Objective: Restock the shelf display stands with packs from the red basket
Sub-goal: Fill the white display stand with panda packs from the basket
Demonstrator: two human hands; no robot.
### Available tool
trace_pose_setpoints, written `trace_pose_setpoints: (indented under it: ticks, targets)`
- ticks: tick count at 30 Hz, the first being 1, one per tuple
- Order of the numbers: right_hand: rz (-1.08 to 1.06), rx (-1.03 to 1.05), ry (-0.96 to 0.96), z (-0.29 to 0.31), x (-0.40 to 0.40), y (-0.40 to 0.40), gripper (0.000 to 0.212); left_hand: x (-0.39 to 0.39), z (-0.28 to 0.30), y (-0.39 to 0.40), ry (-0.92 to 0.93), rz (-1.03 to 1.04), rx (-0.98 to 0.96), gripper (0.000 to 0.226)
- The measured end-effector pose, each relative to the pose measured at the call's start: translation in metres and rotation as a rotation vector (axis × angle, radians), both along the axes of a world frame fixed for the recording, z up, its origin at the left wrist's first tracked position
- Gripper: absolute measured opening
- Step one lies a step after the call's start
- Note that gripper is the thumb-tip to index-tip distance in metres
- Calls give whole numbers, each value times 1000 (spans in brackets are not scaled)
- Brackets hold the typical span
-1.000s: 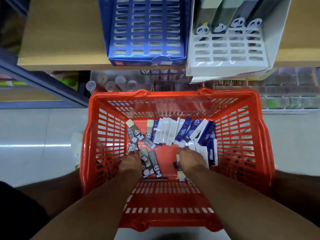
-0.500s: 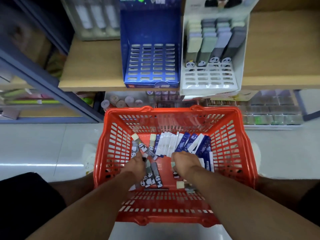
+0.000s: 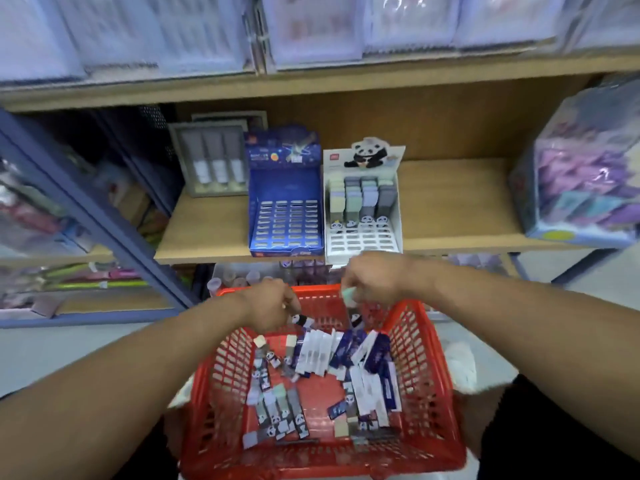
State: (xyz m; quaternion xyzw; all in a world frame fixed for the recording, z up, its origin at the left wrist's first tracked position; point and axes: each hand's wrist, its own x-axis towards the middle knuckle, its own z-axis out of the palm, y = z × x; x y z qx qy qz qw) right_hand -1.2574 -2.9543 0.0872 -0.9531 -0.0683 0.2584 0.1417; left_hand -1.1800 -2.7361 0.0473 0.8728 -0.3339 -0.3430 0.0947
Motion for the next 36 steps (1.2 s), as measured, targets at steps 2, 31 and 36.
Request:
trace_pose_setpoints:
  ticks: [2, 31, 36]
  targets:
    - [-39, 9, -117, 33, 1, -18, 16, 3, 31, -8, -60, -35, -80, 18]
    - [-537, 2, -580, 25, 39, -76, 23, 45, 19, -70, 12, 391, -686, 18]
    - [-475, 21, -552, 27, 38, -78, 23, 49, 21, -70, 33, 432, -704, 13]
